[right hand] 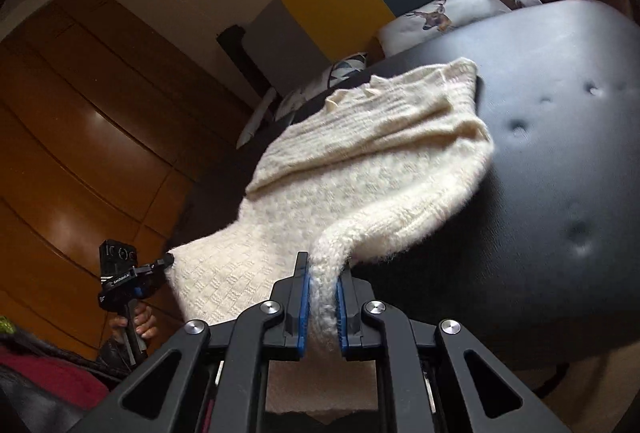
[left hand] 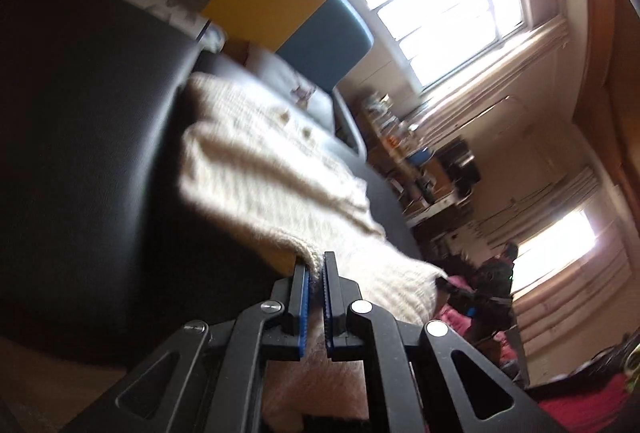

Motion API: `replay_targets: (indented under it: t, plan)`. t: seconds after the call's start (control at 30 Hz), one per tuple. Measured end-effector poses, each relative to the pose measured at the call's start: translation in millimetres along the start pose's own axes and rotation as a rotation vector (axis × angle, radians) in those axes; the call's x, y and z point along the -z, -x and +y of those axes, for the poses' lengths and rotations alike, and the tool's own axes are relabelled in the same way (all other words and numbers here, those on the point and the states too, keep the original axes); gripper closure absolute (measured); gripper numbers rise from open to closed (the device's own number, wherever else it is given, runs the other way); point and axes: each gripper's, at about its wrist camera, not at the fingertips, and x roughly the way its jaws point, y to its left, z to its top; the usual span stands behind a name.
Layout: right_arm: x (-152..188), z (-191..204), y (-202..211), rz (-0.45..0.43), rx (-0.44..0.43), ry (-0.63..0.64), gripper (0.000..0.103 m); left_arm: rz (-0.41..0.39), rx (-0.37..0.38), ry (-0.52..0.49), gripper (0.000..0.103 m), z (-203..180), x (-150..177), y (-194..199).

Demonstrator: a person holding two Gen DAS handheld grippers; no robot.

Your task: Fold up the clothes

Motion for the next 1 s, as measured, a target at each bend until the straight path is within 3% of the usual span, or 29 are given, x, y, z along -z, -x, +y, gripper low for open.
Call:
replay_targets:
  t: [0.13,0.37,0.57,0.67,0.8,1.0]
  plan:
    - [-41,-12,-21,-0.009,0.006,-0.012,0.092,-0.057,0.014,0.021,0.099,6,-52,-25]
    - [-113,-41,-61,-0.021,0.026,-0.046,0.092,-0.1,-0.051,0.154,0.099,54,-129,-93]
    - [-156,-114,-129,0.058,0.131,-0.171,0.092,0.027,-0.213,0.257,0.099,115,-159,-182]
    - [-144,-137,-149,0.107,0.143,-0.201,0.092,0.067,-0.231,0.231,0.099,123,-149,-193]
    - [-117,-135,-133,0.092,0.11,-0.185,0.092,0.076,-0.228,0.223,0.099,117,-128,-174]
    - [-49,-124,-96,0.107,0.065,-0.247,0.093,0.062,-0.206,0.271,0.099,109,-86,-134]
